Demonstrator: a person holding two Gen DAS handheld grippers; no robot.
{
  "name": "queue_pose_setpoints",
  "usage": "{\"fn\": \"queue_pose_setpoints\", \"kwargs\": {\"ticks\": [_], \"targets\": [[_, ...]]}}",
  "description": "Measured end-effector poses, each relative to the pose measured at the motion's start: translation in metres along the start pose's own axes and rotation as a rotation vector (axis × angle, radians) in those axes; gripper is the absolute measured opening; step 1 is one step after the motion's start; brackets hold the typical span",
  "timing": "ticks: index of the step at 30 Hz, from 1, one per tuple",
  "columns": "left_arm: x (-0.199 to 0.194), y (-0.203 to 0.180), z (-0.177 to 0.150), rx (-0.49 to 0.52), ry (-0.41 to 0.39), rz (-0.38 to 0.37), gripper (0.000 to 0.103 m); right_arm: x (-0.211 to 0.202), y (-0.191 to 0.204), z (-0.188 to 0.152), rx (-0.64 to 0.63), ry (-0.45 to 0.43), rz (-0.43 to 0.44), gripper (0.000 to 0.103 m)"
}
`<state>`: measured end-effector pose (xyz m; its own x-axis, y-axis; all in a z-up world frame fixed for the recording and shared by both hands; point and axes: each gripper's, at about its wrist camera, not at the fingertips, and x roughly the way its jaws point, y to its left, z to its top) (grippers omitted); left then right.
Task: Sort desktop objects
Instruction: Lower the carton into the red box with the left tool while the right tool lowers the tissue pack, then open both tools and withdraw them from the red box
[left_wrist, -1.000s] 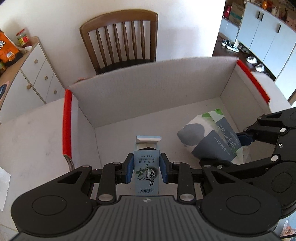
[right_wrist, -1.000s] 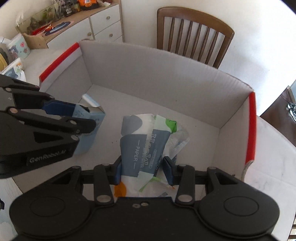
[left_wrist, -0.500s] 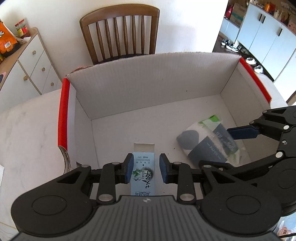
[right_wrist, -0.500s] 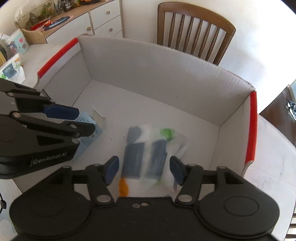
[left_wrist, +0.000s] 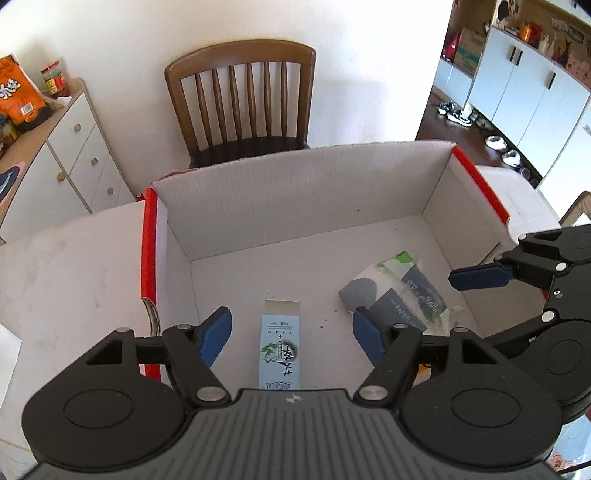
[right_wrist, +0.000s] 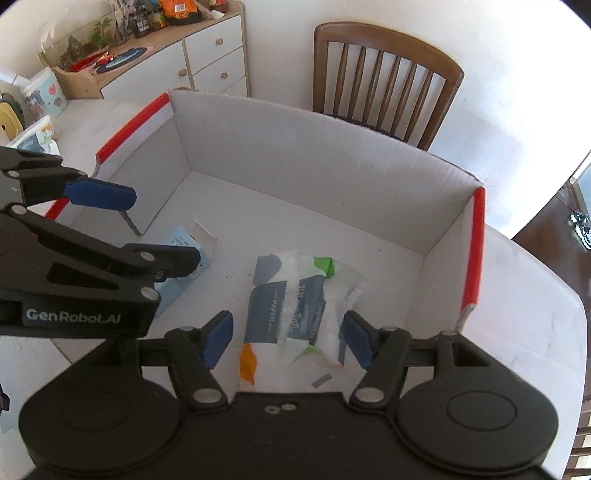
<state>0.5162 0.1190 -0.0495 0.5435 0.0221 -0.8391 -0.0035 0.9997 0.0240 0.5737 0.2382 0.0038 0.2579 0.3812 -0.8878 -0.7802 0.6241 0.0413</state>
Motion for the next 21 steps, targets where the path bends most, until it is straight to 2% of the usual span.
{"fn": "queue_pose_setpoints", "kwargs": {"ticks": [6,9,15,17,21], "targets": [[-0.014,0.0,-0.001,-0.026,-0.021,-0.014,0.077,-0.015,-0.003,-0.004,0.015,-0.053,0.009,0.071],[-0.023,-0.001,-0.003,-0.039,-0.036,-0.021,0.084,-0.022,-0.003,-0.006,0.022,-0.073,-0.003,0.072],[-0.035,-0.002,-0.008,-0.051,-0.057,-0.012,0.087,-0.033,-0.004,-0.012,0.041,-0.121,-0.025,0.075],[-0.039,-0.003,-0.011,-0.039,-0.069,0.003,0.1,-0.034,-0.004,-0.014,0.043,-0.113,-0.034,0.076],[-0.045,-0.003,-0.014,-0.037,-0.075,0.007,0.103,-0.038,-0.003,-0.02,0.052,-0.13,-0.044,0.077]]}}
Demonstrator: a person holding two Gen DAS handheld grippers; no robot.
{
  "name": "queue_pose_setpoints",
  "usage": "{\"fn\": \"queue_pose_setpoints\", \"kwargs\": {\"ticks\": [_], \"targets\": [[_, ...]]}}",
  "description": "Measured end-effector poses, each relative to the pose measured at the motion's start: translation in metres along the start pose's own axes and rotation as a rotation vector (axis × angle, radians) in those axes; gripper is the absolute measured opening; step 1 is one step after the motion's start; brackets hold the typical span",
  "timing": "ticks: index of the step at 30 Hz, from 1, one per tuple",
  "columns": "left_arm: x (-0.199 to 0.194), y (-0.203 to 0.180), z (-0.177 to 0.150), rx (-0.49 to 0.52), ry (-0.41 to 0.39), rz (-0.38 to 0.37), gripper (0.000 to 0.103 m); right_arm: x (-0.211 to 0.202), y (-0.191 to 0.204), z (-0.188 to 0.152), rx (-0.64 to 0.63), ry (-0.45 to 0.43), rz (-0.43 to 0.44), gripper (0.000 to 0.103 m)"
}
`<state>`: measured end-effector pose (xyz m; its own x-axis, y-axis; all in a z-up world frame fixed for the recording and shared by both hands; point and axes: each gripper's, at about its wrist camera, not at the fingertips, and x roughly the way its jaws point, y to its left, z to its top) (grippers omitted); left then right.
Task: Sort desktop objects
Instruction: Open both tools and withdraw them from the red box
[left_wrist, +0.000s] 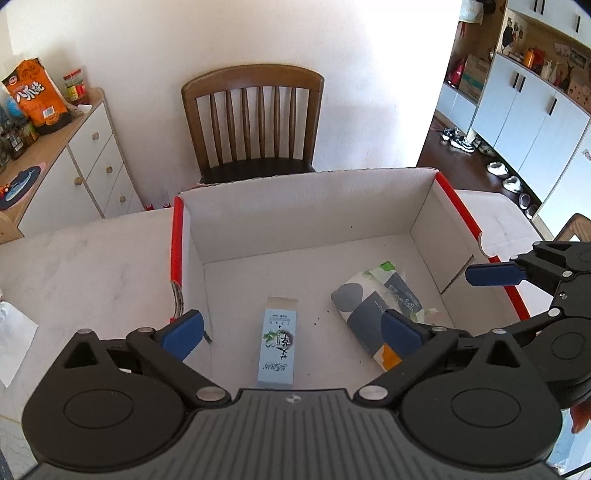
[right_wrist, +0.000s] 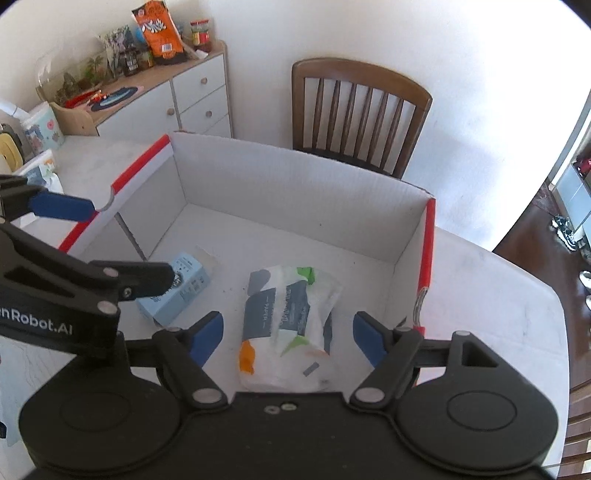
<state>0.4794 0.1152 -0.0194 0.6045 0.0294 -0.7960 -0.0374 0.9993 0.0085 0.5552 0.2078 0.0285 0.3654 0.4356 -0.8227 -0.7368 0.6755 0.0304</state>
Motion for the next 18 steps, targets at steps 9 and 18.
{"fn": "queue_pose_setpoints", "kwargs": {"ticks": [9,18], "targets": [[-0.017,-0.001,-0.005,-0.026,-0.024,-0.01,0.103,-0.016,0.0,-0.007,0.017,-0.029,0.019,0.078],[-0.037,-0.006,-0.016,0.017,-0.064,0.011,0.103,-0.04,0.005,-0.025,-0.051,-0.075,0.03,0.079]]}}
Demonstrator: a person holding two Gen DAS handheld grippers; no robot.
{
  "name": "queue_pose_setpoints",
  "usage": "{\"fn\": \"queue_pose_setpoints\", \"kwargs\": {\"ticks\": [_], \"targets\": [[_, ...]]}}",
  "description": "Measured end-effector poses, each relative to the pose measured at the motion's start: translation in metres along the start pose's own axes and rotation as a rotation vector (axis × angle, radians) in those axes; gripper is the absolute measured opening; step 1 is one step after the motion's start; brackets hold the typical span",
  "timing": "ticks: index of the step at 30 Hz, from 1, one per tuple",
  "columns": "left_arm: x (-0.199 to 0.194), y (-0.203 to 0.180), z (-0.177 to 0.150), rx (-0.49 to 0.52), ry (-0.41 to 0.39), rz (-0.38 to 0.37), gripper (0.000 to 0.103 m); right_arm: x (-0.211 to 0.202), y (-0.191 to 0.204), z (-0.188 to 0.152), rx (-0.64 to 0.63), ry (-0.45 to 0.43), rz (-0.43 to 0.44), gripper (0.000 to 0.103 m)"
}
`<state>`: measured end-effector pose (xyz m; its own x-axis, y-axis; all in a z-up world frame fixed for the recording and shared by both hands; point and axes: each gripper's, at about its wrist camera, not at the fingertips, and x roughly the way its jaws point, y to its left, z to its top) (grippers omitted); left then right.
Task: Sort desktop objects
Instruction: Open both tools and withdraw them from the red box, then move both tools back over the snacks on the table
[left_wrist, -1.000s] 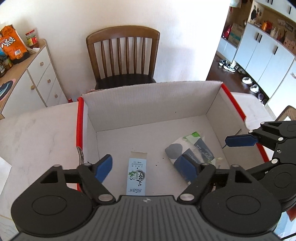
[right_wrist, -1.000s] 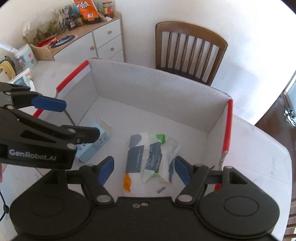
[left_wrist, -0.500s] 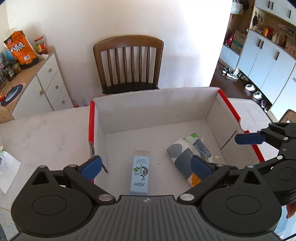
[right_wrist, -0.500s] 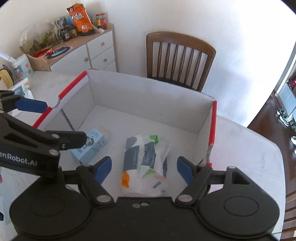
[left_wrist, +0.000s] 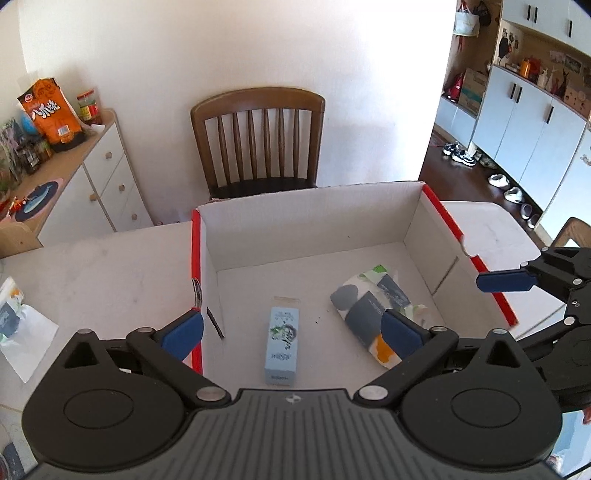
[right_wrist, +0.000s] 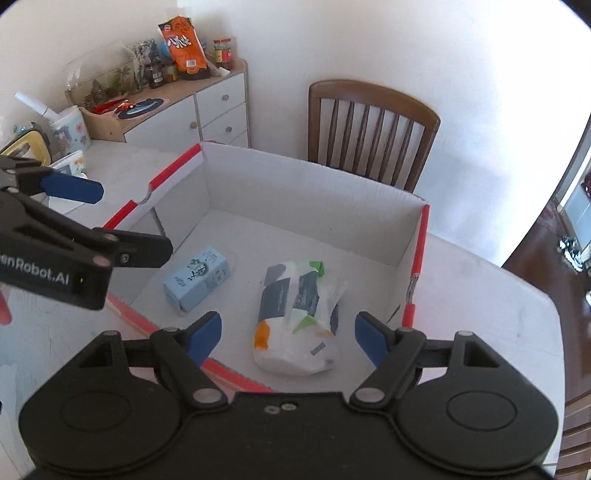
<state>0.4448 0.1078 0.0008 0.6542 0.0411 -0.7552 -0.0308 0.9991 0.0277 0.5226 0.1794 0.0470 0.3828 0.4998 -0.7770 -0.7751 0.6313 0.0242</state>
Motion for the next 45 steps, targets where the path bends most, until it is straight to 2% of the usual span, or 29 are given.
{"fn": "queue_pose_setpoints", "kwargs": {"ticks": [5,8,14,18,31,40,45], "targets": [[-0.013,-0.001,-0.009,-0.017,0.0,-0.015,0.103,-0.018,0.003,-0.004,0.036,-0.019,-0.039,0.079],[-0.021,0.0,-0.016,-0.026,0.0,-0.018,0.103,-0.027,0.008,-0.011,0.009,-0.046,-0.063,0.079],[-0.042,0.008,-0.029,-0.048,-0.014,-0.005,0.103,-0.044,0.014,-0.026,0.035,-0.058,-0.039,0.079],[-0.055,0.011,-0.036,-0.02,-0.025,0.018,0.103,-0.056,0.021,-0.033,0.04,-0.063,-0.036,0.079],[-0.1,0.007,-0.069,0.054,-0.079,-0.017,0.103,-0.101,0.047,-0.063,0.05,-0.059,-0.015,0.079],[-0.118,0.005,-0.097,0.059,-0.073,-0.058,0.103,-0.122,0.061,-0.09,0.064,-0.059,-0.041,0.079],[-0.129,-0.002,-0.112,0.095,-0.085,-0.069,0.103,-0.132,0.066,-0.103,0.079,-0.068,-0.058,0.078]]}}
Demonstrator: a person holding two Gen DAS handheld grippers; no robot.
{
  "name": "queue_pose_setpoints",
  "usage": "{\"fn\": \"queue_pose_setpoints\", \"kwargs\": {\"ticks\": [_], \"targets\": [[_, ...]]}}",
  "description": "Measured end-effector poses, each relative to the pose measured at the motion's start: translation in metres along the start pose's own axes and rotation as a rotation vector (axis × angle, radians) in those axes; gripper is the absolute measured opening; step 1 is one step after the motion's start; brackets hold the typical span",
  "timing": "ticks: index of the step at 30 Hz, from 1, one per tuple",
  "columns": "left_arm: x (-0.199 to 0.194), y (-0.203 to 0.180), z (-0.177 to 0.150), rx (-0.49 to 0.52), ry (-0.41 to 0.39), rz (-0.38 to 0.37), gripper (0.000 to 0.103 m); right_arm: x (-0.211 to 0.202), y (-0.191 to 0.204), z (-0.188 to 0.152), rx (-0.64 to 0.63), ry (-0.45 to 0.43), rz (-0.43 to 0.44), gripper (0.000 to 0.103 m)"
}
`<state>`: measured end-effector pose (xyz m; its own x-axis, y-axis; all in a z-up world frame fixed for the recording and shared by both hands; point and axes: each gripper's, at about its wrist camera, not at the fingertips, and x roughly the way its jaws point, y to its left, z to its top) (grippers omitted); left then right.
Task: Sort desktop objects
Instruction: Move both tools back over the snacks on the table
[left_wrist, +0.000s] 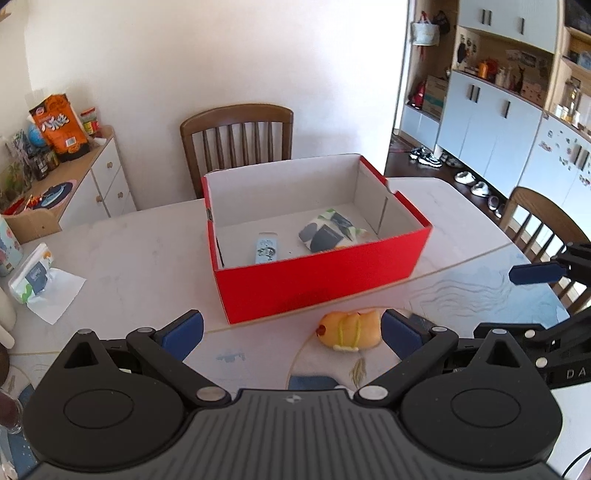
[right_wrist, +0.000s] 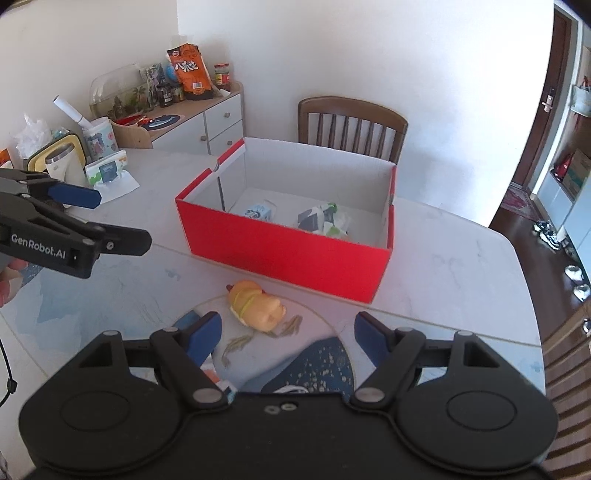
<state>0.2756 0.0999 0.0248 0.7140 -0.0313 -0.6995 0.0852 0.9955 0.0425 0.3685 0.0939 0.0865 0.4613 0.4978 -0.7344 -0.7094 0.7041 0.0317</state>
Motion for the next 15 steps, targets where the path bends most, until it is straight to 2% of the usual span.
{"fn": "queue_pose_setpoints", "kwargs": {"ticks": [9,15], "targets": [[-0.015,-0.011,-0.021,0.06,-0.015,-0.034,0.103,-0.014,0.003,-0.023,0.027,-0.001,-0.029,0.078],[-0.019,-0.021,-0.049,0.108,-0.001,-0.074,0.103,-0.018,0.005,-0.041,0.036,0.011,-0.051,0.077]]}}
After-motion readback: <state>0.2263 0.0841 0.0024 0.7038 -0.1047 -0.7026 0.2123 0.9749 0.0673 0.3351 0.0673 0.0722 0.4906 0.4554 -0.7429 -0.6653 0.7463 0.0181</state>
